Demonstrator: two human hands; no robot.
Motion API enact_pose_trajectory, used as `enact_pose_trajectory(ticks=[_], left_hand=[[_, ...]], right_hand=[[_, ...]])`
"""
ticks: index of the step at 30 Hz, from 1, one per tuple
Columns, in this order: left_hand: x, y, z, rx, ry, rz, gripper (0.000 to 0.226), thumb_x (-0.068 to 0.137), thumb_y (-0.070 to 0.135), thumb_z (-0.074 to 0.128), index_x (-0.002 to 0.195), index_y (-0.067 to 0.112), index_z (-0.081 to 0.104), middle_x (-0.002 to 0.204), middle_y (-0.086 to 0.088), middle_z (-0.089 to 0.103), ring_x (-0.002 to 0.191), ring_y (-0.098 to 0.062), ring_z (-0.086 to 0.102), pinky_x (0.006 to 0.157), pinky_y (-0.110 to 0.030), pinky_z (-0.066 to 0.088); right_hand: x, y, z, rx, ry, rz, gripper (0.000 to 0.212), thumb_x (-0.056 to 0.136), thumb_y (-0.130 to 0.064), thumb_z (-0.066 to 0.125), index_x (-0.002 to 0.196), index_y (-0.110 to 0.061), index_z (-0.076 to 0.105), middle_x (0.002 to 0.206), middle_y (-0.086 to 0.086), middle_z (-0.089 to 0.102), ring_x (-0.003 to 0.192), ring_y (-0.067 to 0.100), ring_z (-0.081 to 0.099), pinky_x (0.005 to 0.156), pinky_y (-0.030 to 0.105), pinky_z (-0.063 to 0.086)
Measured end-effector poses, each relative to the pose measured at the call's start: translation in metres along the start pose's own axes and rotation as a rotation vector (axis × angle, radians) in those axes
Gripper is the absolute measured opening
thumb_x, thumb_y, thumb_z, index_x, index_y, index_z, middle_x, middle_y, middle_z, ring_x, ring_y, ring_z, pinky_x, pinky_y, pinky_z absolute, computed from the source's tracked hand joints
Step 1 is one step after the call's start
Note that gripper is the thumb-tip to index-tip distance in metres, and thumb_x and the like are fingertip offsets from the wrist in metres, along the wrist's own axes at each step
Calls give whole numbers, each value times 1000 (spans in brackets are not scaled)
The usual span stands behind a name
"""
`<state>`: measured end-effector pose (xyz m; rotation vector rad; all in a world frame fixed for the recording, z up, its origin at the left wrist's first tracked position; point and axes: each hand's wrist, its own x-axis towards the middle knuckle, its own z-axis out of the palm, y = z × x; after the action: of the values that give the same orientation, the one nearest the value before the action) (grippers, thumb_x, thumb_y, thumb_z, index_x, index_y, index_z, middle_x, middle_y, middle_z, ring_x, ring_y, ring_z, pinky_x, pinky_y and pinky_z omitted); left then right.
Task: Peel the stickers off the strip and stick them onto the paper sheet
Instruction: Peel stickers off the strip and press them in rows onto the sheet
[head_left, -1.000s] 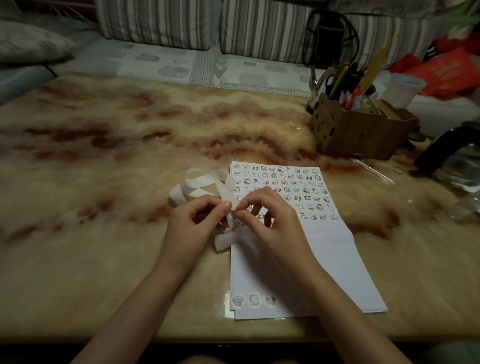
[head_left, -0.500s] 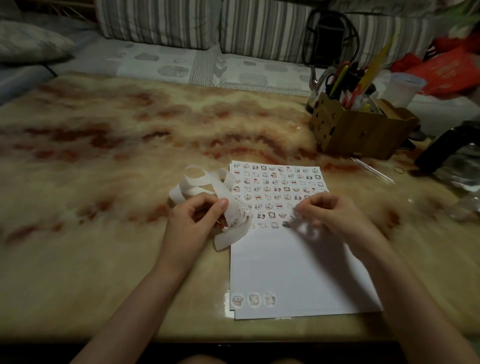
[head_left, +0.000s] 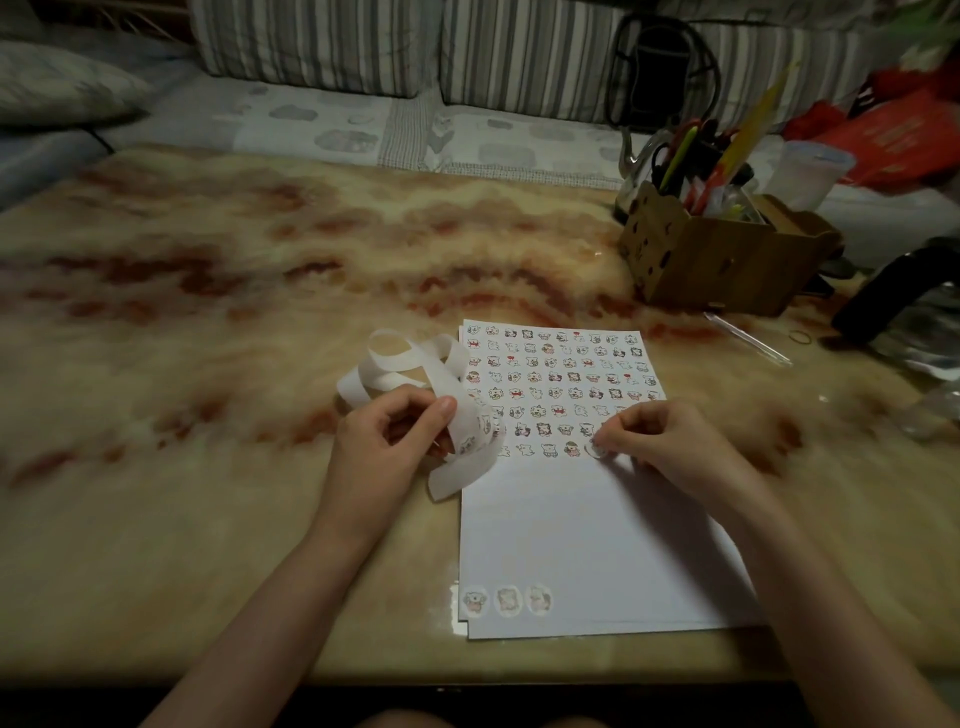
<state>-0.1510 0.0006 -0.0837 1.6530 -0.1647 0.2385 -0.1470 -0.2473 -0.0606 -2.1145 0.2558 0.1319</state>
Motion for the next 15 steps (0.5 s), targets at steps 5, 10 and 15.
enact_pose_trajectory(ticks=[5, 10, 15], left_hand=[[1, -1, 0, -7, 3, -5, 14, 87, 10, 62, 77, 1, 67, 66, -3, 69, 59, -9, 62, 63, -18, 51], [0, -1, 0, -1, 1, -7, 14, 87, 11, 62, 77, 2, 67, 67, -2, 69, 59, -8, 62, 63, -17, 51], [0, 1, 0, 1, 2, -1, 14, 87, 10, 62, 76, 3, 67, 67, -5, 69, 59, -8, 62, 64, -18, 51]], right_hand=[[-1, 2, 2, 3, 27, -21, 4, 80, -8, 72, 77, -5, 73, 58, -7, 66, 37, -2, 40, 40, 8, 30], [-1, 5, 6, -24, 56, -51, 5, 80, -8, 71, 76, -6, 72, 61, -6, 68, 40, -2, 43, 43, 8, 31], [-2, 9, 12, -109, 126, -75, 7, 78, -17, 73, 73, -12, 70, 65, -2, 67, 50, 3, 46, 54, 24, 35]])
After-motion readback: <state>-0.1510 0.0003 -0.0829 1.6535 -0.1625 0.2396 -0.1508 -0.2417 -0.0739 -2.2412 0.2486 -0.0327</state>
